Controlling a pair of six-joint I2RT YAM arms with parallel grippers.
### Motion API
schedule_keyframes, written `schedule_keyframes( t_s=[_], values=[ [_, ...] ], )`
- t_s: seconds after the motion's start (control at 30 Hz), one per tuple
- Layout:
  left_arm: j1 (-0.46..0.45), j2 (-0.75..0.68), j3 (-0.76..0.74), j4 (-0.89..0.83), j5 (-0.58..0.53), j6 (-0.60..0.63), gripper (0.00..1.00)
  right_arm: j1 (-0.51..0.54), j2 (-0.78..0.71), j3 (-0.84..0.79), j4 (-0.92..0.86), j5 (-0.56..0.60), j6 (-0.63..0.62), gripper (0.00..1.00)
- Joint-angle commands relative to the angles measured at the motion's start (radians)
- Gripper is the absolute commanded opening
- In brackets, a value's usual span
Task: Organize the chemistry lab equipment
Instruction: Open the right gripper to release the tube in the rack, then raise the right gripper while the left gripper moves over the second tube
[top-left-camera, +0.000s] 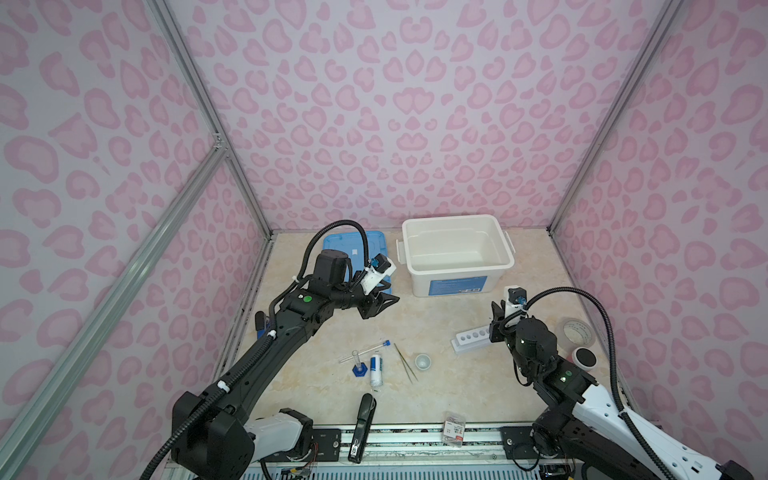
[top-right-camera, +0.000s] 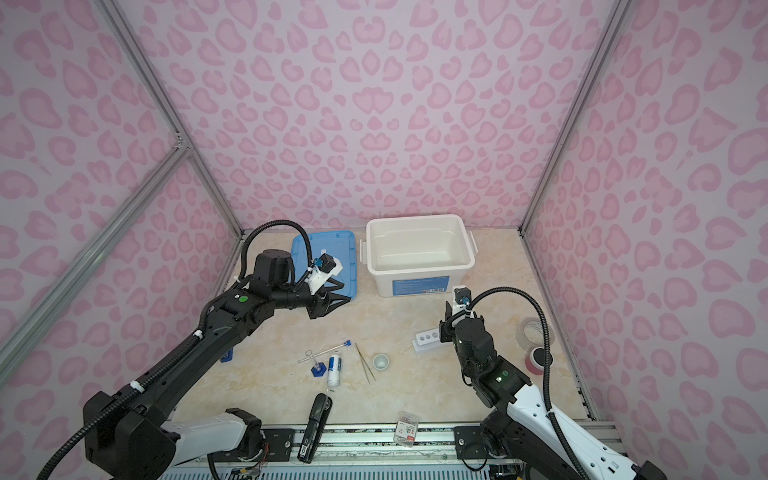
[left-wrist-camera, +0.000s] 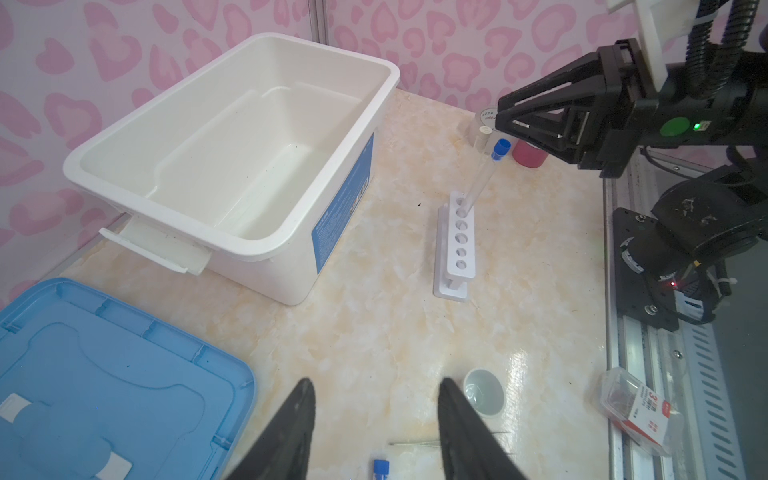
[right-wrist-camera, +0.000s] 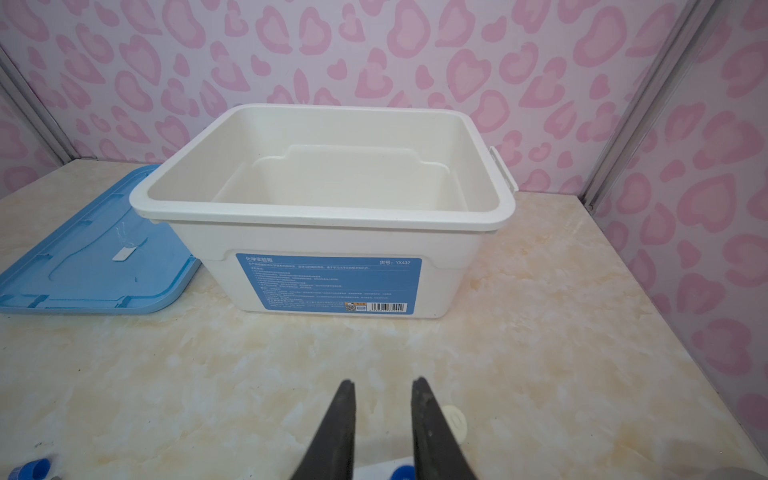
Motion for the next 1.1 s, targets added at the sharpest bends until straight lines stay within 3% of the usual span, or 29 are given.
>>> schedule_keyframes(
  t_s=[0.0,0.3,0.6,1.07],
  values=[
    [0.001,-0.012,0.0,0.012,0.004,0.007,0.5,0.0,-0.001,0.029,-0.024,-0.002,-0.032,0.24],
    [0.001,-0.002,0.001,-0.011,-0.002,0.024,0.51,-0.023,0.077,0.202,-0.099,-0.092,-0.078,0.25],
    [0.001,-0.014,0.008,-0.092,-0.088,0.077,0.5,-0.05,0.283,0.438,-0.187,-0.245,-0.124,0.26],
    [0.001,-0.018,-0.071,-0.261,-0.261,0.107,0.5,-0.071,0.496,0.56,-0.111,-0.449,-0.139,0.26]
  ],
)
